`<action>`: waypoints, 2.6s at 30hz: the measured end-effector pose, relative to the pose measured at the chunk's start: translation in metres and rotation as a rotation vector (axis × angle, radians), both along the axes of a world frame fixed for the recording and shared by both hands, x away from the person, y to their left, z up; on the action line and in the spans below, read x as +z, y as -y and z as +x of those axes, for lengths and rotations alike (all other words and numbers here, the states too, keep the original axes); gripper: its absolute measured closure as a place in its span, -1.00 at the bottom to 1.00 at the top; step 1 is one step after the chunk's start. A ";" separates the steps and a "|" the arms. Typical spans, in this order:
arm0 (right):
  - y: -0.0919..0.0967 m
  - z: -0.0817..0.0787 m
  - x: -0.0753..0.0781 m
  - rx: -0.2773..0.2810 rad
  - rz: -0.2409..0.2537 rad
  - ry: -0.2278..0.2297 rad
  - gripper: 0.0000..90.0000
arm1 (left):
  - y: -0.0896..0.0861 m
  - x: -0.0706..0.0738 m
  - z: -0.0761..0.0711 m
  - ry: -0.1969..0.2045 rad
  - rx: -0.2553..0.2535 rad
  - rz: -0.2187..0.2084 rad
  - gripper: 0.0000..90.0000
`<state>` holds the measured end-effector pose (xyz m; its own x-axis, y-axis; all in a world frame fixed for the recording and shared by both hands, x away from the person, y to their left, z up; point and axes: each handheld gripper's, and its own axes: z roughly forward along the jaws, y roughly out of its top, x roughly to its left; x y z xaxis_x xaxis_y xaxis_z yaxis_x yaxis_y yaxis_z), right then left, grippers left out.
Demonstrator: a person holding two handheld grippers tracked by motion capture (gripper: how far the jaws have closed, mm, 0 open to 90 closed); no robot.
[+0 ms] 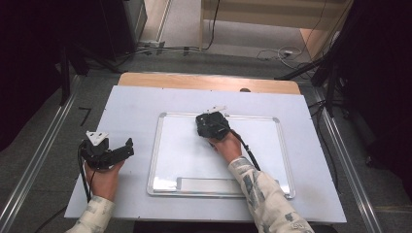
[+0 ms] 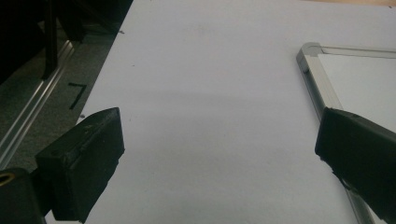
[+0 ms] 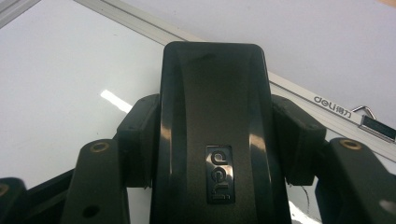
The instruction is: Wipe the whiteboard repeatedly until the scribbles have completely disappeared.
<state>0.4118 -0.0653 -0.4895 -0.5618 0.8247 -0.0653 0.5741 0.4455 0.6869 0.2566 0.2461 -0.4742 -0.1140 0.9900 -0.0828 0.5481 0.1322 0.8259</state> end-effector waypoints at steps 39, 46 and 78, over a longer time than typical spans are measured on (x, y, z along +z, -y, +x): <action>0.090 -0.006 0.002 -0.119 -0.017 -0.023 -0.16 | 0.003 -0.002 0.002 -0.011 0.006 0.003 -0.96; 0.069 -0.009 0.001 -0.086 -0.017 -0.020 -0.16 | 0.004 -0.002 0.004 -0.010 -0.001 0.003 -0.96; 0.033 -0.046 0.000 0.079 -0.009 -0.026 -0.16 | 0.003 -0.001 0.003 -0.008 -0.004 -0.002 -0.96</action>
<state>0.3659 -0.0983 -0.4898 -0.6266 0.7773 -0.0572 0.5549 0.4964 0.6676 0.2592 0.2431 -0.4754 -0.1103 0.9904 -0.0838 0.5552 0.1313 0.8213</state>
